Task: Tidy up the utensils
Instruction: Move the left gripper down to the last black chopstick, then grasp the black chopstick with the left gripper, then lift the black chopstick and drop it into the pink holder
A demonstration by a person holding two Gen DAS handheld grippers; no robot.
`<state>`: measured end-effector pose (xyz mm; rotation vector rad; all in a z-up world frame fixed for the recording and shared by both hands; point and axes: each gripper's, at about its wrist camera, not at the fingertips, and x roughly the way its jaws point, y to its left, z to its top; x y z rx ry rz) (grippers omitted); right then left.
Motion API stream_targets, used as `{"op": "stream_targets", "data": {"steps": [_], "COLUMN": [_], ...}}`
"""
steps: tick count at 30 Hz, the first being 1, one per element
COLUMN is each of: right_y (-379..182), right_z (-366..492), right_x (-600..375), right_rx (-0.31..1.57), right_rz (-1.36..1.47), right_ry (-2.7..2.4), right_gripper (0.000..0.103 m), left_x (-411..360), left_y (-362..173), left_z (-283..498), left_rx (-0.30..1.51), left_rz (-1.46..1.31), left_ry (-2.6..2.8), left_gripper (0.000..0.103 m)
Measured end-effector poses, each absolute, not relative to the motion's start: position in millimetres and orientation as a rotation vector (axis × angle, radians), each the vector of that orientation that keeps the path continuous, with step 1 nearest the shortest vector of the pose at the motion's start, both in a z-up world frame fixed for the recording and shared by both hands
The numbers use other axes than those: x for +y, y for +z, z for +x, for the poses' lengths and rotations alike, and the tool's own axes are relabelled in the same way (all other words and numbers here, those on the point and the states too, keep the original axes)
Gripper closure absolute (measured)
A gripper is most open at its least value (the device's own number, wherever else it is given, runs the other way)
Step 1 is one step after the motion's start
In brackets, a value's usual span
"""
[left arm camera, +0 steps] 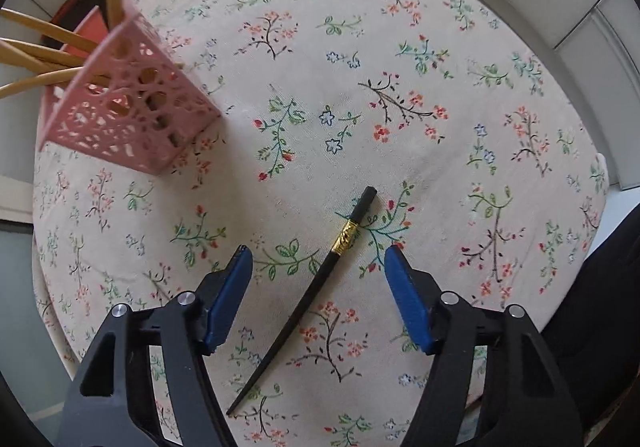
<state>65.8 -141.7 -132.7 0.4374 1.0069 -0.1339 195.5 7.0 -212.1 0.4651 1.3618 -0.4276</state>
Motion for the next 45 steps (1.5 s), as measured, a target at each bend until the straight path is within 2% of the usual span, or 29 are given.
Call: {"op": "stream_targets", "data": {"steps": [2,5,7,9,13,16,19,21,24,27,33,45], "right_y": [-135.1,-139.0,-141.2,-146.0,-156.3,-158.8,-160.2,-160.8,-163.1,-161.1,-149.5,-122.6], "right_z": [66.8,68.4,68.1,70.0,75.5,77.1,77.7,78.5,79.4,80.2,82.7,83.3], "right_x": [-141.4,-141.3,-140.6,-139.8,-140.9,-139.1,-139.2,-139.0,-138.6,-136.7,-130.1,-128.1], "right_rx": [1.021,1.038,1.040,1.053,1.097,1.099,1.102,1.104,1.114,1.099,1.051,0.978], "right_rz": [0.436,0.444,0.443,0.439,0.463,0.458,0.468,0.470,0.475,0.461,0.436,0.431], "right_ry": [-0.136,-0.136,-0.134,-0.136,-0.129,-0.129,-0.122,-0.121,-0.119,-0.130,-0.129,-0.103], "right_gripper": [0.007,0.007,0.007,0.007,0.007,0.007,0.007,0.007,0.007,0.007,0.007,0.007], "left_x": [6.7,11.0,16.6,25.4,35.0,31.3,20.1,17.0,18.8,27.7,45.7,54.6], "left_y": [-219.7,-224.4,-227.5,-232.6,-236.3,-233.3,-226.6,-224.3,-222.5,-220.7,-198.3,-69.9], "left_z": [198.2,203.1,205.9,209.1,213.0,211.0,204.6,201.8,201.7,201.9,176.3,125.8], "left_rx": [1.381,1.393,1.395,1.402,1.415,1.409,1.398,1.392,1.390,1.373,1.266,0.828], "left_rz": [0.463,0.421,0.407,0.402,0.390,0.398,0.414,0.417,0.382,0.343,0.321,0.075], "left_ry": [-0.435,-0.459,-0.463,-0.452,-0.467,-0.488,-0.528,-0.541,-0.549,-0.546,-0.511,-0.412], "left_gripper": [0.042,0.040,0.034,0.016,0.014,0.023,0.047,0.069,0.086,0.095,0.097,0.097]}}
